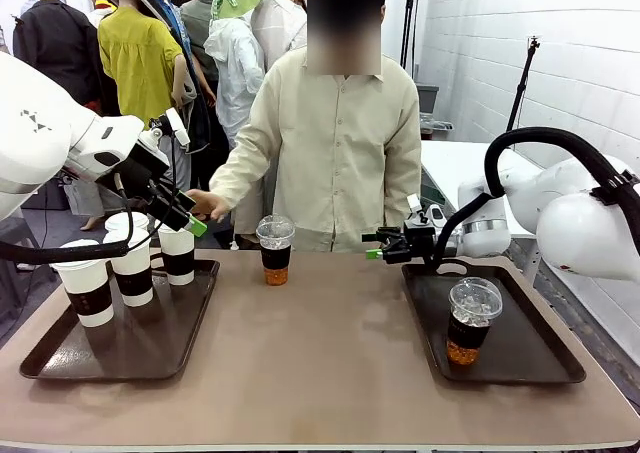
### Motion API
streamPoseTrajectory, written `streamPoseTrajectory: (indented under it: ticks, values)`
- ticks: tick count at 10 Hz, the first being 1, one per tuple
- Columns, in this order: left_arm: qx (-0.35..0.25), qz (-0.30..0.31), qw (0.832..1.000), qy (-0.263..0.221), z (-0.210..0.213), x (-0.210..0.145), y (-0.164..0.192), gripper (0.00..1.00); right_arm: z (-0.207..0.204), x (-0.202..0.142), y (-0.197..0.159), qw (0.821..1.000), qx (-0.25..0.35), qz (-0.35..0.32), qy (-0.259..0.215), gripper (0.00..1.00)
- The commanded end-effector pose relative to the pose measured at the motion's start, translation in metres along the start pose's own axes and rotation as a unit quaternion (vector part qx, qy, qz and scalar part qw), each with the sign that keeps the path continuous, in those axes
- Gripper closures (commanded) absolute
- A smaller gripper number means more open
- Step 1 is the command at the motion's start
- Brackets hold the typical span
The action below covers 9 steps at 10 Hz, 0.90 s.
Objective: Distribute the coffee onto the tray.
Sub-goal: Pick up another iced Americano from the middle of the table and place it on the right Handle tray.
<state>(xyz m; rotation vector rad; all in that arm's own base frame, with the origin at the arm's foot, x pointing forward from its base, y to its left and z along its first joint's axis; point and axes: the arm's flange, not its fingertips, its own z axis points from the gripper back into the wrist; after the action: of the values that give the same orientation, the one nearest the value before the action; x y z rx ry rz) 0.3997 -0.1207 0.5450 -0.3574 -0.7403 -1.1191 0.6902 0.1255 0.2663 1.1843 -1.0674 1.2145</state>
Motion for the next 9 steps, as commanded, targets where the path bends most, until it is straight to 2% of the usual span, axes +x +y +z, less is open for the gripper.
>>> streamPoseTrajectory:
  ticks: [1, 4, 9]
  values:
    - [-0.007, -0.006, 1.0, -0.009, 0.0, -0.002, 0.003, 0.0, -0.001, 0.0, 0.0, 1.0, 0.0, 0.0, 0.0, 0.0]
    - [-0.007, -0.006, 1.0, -0.009, 0.0, -0.002, 0.003, 0.0, 0.0, 0.0, 0.0, 1.0, 0.0, 0.0, 0.0, 0.0]
    - [-0.007, -0.006, 1.0, -0.009, 0.0, -0.002, 0.003, 0.0, -0.049, -0.004, -0.006, 1.0, -0.017, -0.008, -0.008, 0.0]
